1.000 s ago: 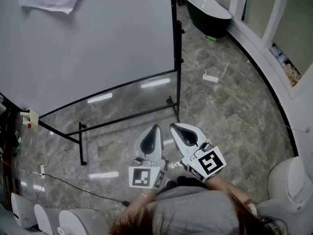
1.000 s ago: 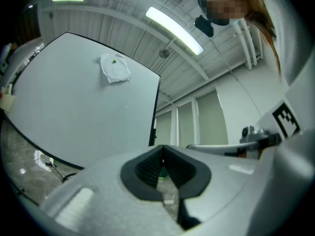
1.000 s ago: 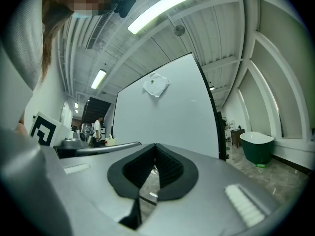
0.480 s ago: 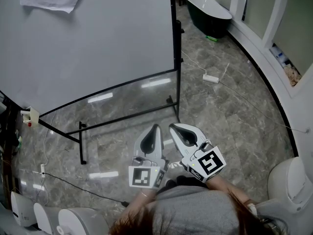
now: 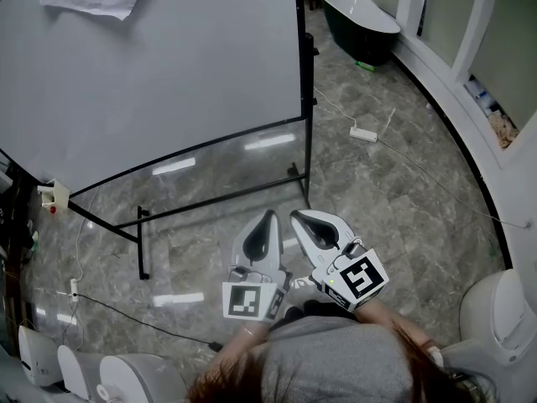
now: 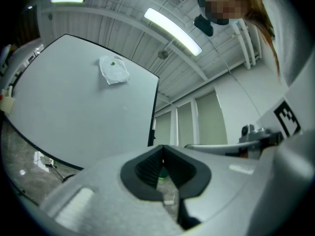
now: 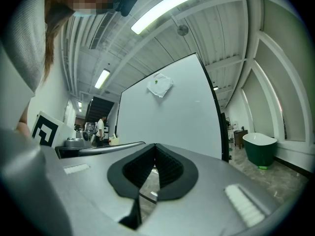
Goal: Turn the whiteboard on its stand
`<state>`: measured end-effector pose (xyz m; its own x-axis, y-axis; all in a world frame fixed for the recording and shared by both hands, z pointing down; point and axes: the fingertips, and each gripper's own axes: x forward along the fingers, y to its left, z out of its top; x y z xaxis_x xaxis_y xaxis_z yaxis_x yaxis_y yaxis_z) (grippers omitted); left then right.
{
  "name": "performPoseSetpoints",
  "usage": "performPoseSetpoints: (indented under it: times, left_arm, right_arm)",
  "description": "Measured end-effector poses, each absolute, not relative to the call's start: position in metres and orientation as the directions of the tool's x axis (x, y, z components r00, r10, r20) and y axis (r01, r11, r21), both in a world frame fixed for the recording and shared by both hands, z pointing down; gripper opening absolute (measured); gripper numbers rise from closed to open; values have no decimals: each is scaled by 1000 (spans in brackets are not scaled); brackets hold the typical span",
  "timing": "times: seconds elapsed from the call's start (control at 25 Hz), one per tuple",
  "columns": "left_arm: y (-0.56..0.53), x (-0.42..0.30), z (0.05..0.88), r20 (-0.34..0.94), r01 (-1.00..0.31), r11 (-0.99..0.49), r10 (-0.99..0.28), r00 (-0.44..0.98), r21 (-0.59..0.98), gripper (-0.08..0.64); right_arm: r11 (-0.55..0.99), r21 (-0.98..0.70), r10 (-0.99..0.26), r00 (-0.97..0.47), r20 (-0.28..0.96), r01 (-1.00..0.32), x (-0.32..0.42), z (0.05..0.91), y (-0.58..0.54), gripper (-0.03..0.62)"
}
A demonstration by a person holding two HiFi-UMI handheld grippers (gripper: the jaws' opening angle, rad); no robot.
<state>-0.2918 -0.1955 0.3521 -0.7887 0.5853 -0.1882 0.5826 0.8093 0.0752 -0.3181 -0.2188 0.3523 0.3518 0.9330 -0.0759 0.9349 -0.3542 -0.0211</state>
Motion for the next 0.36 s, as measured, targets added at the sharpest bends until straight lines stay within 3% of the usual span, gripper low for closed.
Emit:
performPoseSetpoints:
  times: [0.36]
  left_arm:
    - [-196, -286, 351, -190, 586, 806, 590, -784, 84, -5]
  right_arm:
    - [-360, -10, 931, 358, -71, 933, -311, 353, -220, 3]
